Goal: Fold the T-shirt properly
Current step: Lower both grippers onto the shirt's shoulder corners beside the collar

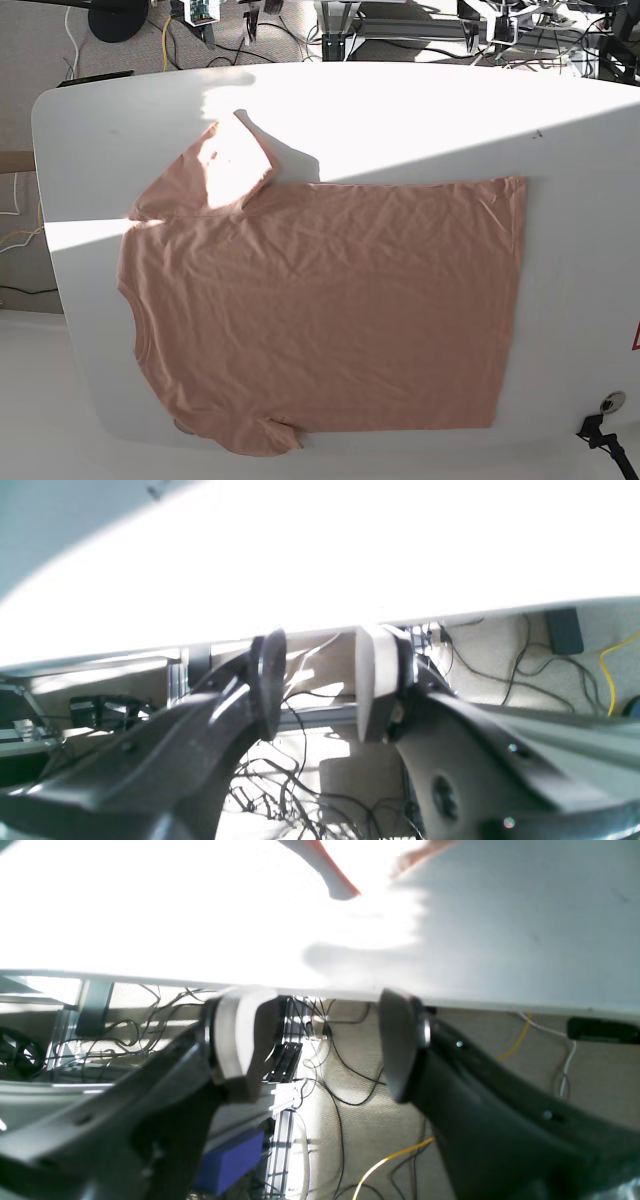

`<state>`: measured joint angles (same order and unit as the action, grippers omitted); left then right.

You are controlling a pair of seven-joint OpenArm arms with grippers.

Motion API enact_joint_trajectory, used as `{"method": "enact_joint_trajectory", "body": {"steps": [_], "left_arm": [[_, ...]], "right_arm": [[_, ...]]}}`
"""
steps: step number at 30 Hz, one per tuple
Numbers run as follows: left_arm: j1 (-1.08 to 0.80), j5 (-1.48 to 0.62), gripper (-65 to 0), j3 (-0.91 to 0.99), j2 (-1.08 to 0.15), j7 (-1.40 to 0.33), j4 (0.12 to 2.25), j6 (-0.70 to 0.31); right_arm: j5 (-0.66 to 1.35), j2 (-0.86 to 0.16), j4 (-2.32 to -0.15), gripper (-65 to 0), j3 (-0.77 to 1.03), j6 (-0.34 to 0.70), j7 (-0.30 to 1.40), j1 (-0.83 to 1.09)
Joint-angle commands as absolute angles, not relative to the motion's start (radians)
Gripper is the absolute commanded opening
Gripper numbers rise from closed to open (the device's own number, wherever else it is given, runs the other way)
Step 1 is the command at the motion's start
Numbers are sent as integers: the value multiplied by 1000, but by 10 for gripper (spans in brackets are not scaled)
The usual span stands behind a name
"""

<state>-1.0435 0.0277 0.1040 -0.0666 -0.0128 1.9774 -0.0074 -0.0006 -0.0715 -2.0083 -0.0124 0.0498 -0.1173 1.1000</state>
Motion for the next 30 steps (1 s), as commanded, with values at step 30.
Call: {"method": "enact_joint_trajectory", "body": {"steps": [30], "left_arm": [[-443,-561,-286,412,-174,-561,1986,-222]], "right_arm": [[763,76,-2018,-307,355,58,507,611]]}}
